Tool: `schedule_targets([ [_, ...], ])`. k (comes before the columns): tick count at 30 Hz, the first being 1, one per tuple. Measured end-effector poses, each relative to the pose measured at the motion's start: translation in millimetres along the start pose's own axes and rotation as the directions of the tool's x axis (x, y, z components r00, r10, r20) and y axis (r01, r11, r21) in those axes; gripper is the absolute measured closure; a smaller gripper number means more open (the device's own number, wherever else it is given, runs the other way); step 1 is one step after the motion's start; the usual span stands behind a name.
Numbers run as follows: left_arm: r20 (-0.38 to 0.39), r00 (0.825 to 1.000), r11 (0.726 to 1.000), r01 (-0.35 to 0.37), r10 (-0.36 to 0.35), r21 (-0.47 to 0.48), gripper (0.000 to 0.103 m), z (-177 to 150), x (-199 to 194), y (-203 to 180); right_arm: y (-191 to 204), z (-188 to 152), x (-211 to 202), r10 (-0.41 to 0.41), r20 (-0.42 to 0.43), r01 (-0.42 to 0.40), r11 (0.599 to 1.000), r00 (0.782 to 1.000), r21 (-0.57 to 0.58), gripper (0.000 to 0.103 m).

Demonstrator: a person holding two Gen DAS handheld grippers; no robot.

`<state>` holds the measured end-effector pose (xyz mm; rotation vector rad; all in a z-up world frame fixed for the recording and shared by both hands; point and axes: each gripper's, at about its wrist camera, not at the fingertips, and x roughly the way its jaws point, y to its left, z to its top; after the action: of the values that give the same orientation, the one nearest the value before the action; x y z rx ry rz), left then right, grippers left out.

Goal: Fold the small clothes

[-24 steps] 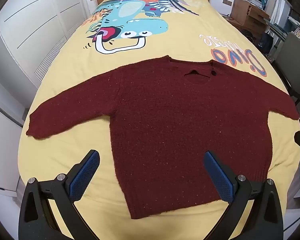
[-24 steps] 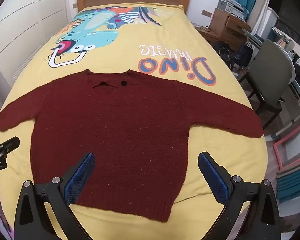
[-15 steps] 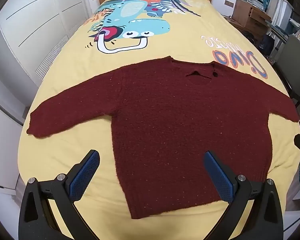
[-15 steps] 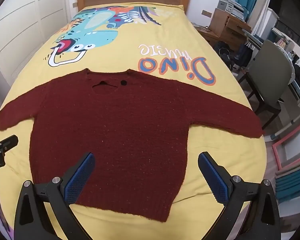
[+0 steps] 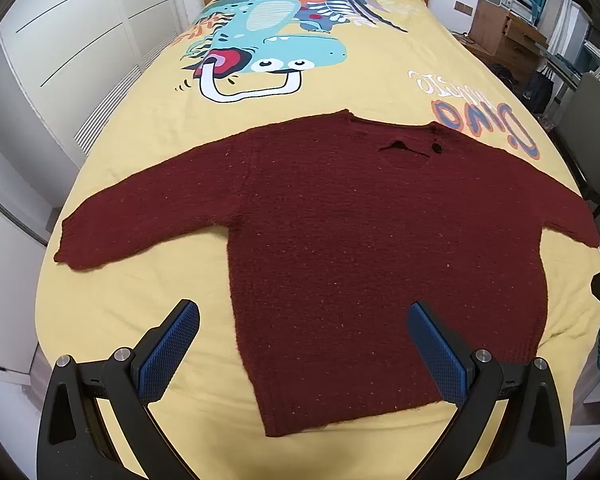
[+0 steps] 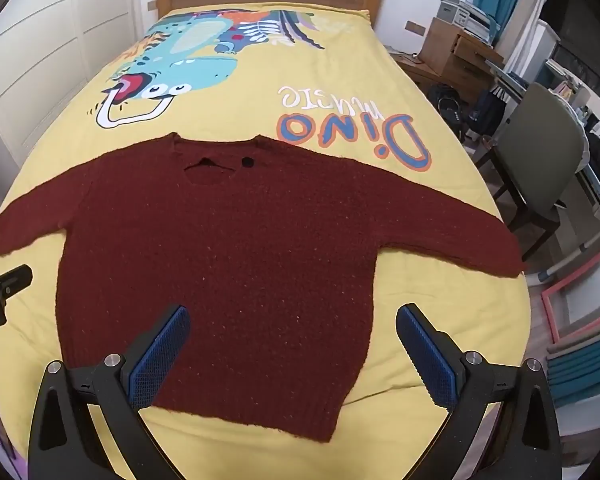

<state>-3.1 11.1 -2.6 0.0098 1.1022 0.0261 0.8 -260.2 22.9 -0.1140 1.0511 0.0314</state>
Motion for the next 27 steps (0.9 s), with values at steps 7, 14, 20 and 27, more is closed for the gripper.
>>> schedule_targets([
  [7, -0.010, 1.000, 1.000, -0.006, 0.006, -0.009, 0.001, 1.0, 4.0, 0.9, 3.2, -0.5, 1.1, -0.007, -0.005, 0.007, 1.000, 1.000, -0.010, 0.001],
  [14, -0.012, 1.000, 1.000, -0.016, 0.016, -0.006, 0.001, 0.0, 4.6, 3.8, 4.6, -0.9, 2.2, -0.011, -0.009, 0.011, 1.000, 1.000, -0.017, 0.000],
  [20, -0.014, 1.000, 1.000, -0.001, 0.001, -0.005, 0.001, -0.2, 5.1, 4.4, 5.1, -0.4, 2.5, -0.015, -0.011, 0.014, 1.000, 1.000, -0.022, 0.001],
  [27, -0.013, 1.000, 1.000, -0.001, 0.001, 0.001, 0.001, -1.3, 4.2, 3.6, 5.3, 0.0, 2.7, -0.014, -0.010, 0.014, 1.000, 1.000, -0.024, 0.001],
])
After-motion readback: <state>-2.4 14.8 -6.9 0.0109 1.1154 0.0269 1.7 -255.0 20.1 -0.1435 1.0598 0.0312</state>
